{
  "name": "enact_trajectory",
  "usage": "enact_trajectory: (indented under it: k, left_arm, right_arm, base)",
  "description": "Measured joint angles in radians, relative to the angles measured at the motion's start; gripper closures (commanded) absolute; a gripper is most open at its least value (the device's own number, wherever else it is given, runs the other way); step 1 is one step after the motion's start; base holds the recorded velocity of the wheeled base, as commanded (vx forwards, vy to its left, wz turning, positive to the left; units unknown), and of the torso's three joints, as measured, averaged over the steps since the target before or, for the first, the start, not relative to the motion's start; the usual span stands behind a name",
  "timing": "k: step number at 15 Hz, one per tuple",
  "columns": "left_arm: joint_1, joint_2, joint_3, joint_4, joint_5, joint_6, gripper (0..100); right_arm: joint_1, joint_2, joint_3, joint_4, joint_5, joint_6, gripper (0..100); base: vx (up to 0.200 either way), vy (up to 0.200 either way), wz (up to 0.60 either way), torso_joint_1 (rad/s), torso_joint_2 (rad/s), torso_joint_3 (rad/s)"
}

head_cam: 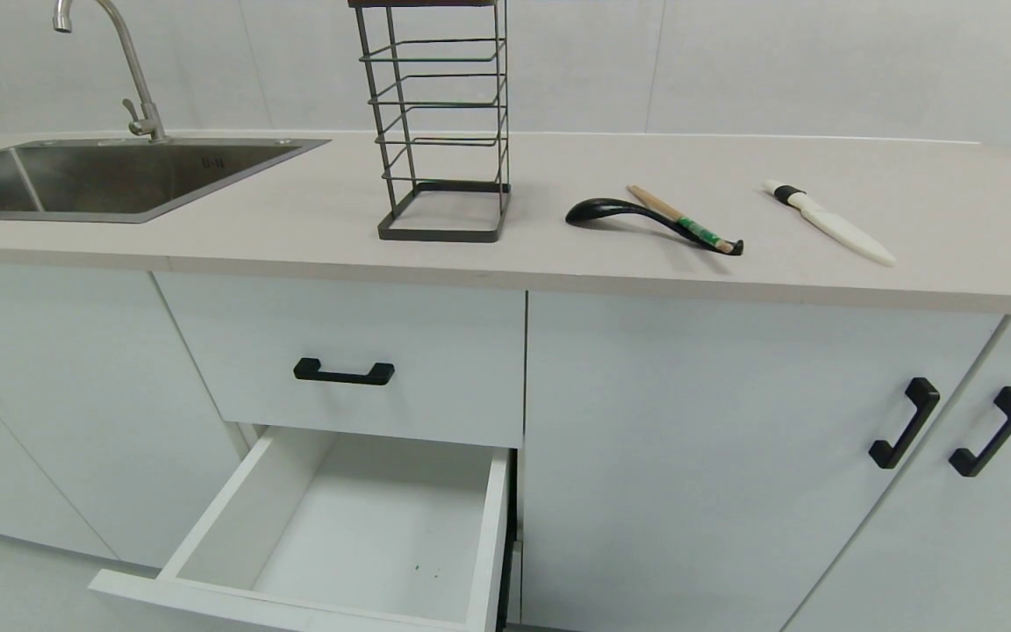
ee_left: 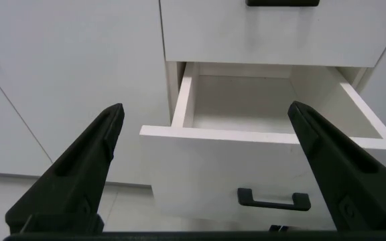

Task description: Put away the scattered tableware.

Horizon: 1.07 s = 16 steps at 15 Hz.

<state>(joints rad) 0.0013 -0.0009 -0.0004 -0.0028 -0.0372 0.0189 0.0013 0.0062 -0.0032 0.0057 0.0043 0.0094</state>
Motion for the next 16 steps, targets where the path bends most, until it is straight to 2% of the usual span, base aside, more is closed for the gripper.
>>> enact_trajectory:
  k: [10, 11, 16]
  left_arm:
    - [0.0, 0.0, 0.0, 0.0, 0.01, -0.009, 0]
    - [0.0, 0.0, 0.0, 0.0, 0.01, -0.009, 0]
    - [0.0, 0.0, 0.0, 0.0, 0.019, -0.018, 0]
  right_arm:
    - [0.0, 0.0, 0.001, 0.0, 0.0, 0.0, 100]
    - [0.0, 0.0, 0.001, 0.0, 0.0, -0.001, 100]
    - [0.0, 0.0, 0.0, 0.002, -0.004, -0.004, 100]
  base:
    - [0.0, 0.0, 0.0, 0.0, 0.0, 0.0]
    - [0.0, 0.0, 0.6, 0.002, 0.0, 0.002]
    - [0.0, 0.0, 0.0, 0.062, -0.12, -0.03]
